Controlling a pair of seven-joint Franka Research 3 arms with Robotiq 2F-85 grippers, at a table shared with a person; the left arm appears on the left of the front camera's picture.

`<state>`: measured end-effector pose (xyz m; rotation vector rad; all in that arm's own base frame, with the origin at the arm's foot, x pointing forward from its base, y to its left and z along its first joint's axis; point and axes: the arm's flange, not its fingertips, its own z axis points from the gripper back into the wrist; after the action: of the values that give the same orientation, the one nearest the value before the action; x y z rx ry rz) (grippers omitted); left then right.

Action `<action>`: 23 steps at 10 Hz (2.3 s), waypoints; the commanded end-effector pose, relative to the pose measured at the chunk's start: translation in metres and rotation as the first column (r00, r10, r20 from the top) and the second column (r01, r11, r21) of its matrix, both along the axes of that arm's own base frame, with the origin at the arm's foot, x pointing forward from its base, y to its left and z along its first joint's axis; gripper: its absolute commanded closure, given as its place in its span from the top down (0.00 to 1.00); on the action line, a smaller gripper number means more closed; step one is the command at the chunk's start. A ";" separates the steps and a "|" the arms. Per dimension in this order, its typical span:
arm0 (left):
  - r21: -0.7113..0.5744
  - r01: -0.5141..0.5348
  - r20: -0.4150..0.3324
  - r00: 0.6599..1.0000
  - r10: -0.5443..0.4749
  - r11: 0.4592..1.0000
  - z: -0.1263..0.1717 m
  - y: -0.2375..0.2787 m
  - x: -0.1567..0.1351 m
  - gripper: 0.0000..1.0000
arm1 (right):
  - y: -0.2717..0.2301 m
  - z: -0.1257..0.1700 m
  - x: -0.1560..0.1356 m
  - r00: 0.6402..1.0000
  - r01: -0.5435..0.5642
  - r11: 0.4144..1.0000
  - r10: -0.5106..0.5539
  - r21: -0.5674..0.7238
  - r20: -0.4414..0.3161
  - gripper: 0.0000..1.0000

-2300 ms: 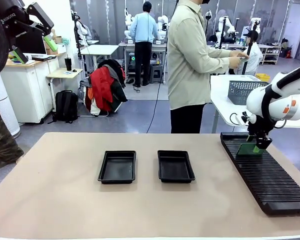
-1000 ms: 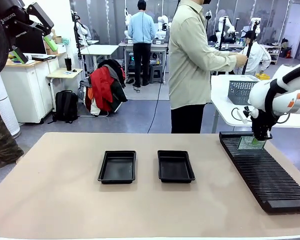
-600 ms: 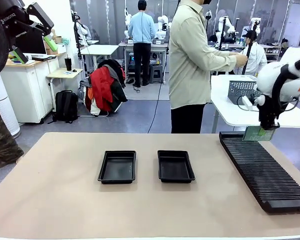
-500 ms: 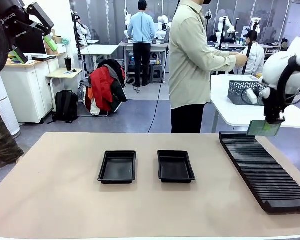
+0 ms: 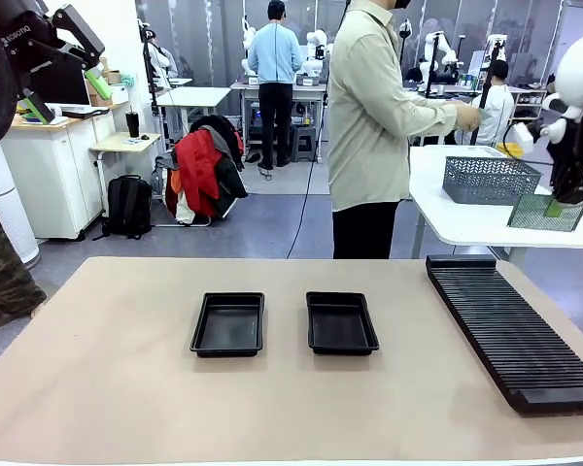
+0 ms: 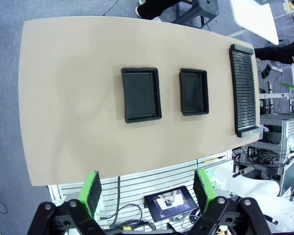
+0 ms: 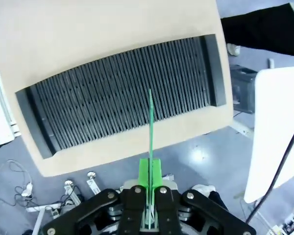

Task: Inspect and transfer BCBs to ESD trays.
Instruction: Pick up the Blank PCB from the PCB Rack and place it in the left ESD tray.

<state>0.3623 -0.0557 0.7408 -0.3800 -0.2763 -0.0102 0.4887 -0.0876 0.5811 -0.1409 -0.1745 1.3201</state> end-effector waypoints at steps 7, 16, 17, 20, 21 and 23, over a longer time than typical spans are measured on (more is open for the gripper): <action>0.000 0.000 0.001 1.000 0.000 1.000 -0.001 0.000 -0.001 1.00 | -0.008 0.047 -0.008 1.000 0.011 1.000 -0.012 0.017 0.010 0.00; 0.000 0.000 0.001 1.000 0.000 1.000 -0.001 0.000 -0.001 1.00 | -0.008 0.047 -0.008 1.000 0.011 1.000 -0.012 0.017 0.010 0.00; 0.000 0.000 0.001 1.000 0.000 1.000 -0.001 0.000 -0.001 1.00 | -0.009 0.050 -0.006 1.000 0.012 1.000 -0.012 0.024 0.013 0.02; 0.000 0.000 0.001 1.000 0.000 1.000 -0.001 0.000 -0.001 1.00 | 0.045 0.055 -0.005 0.990 0.134 0.978 -0.125 0.159 -0.065 0.02; 0.000 0.000 0.001 1.000 0.000 1.000 -0.001 0.000 -0.001 1.00 | 0.067 0.056 -0.001 0.978 0.193 0.959 -0.172 0.206 -0.116 0.02; 0.000 0.000 0.001 1.000 0.000 1.000 -0.001 0.000 -0.001 1.00 | 0.116 0.049 0.008 0.949 0.287 0.909 -0.227 0.303 -0.217 0.02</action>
<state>0.3623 -0.0559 0.7408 -0.3799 -0.2765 -0.0106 0.4849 0.0150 0.6266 0.1588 -0.1950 1.0930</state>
